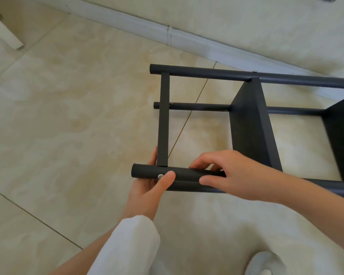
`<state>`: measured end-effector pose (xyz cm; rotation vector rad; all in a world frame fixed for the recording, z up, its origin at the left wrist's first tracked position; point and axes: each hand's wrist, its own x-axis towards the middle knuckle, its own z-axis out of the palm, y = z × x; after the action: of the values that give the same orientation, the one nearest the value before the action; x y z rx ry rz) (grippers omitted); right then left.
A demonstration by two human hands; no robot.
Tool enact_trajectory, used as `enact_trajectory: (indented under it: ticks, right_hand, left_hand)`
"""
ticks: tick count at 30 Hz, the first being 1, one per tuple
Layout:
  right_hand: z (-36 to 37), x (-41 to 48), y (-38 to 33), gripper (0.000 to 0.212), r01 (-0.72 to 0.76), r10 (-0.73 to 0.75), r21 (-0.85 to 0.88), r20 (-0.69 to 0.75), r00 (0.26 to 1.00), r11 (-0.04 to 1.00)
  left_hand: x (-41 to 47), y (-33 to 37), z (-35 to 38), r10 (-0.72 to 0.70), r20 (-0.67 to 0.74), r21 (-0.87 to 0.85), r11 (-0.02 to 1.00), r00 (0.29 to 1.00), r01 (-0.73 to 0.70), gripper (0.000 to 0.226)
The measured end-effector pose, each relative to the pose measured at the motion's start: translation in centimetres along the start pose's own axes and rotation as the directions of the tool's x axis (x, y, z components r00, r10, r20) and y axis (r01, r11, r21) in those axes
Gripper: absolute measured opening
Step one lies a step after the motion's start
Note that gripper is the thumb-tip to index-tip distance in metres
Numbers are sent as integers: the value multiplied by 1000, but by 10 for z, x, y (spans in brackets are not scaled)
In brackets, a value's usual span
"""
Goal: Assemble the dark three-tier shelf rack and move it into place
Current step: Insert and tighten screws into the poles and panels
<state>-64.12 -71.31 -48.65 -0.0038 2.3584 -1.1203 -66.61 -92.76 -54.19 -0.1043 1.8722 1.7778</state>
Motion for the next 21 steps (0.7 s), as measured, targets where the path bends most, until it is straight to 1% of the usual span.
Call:
enact_trajectory:
  ticks: [5, 11, 13, 16, 21]
  right_hand:
    - [-23, -15, -26, 22, -9, -1, -86, -113, 994, 996]
    - [-72, -47, -61, 22, -48, 2, -187, -242, 970, 981]
    - [-85, -56, -74, 24, -49, -9, -194, -286, 958, 980]
    - [-100, -71, -95, 27, -47, -24, -195, -350, 937, 980]
    - [-119, -98, -127, 31, -25, -28, -116, -438, 899, 993]
  left_hand:
    - [4, 47, -1, 118, 7, 104, 987, 993, -118, 56]
    - [0, 125, 16, 270, 48, 115, 955, 962, -273, 56]
    - [-1, 152, 22, 321, 68, 137, 935, 944, -328, 62]
    - [-5, 191, 28, 399, 97, 208, 888, 912, -411, 79]
    - [-16, 247, 34, 479, 108, 332, 809, 871, -486, 77]
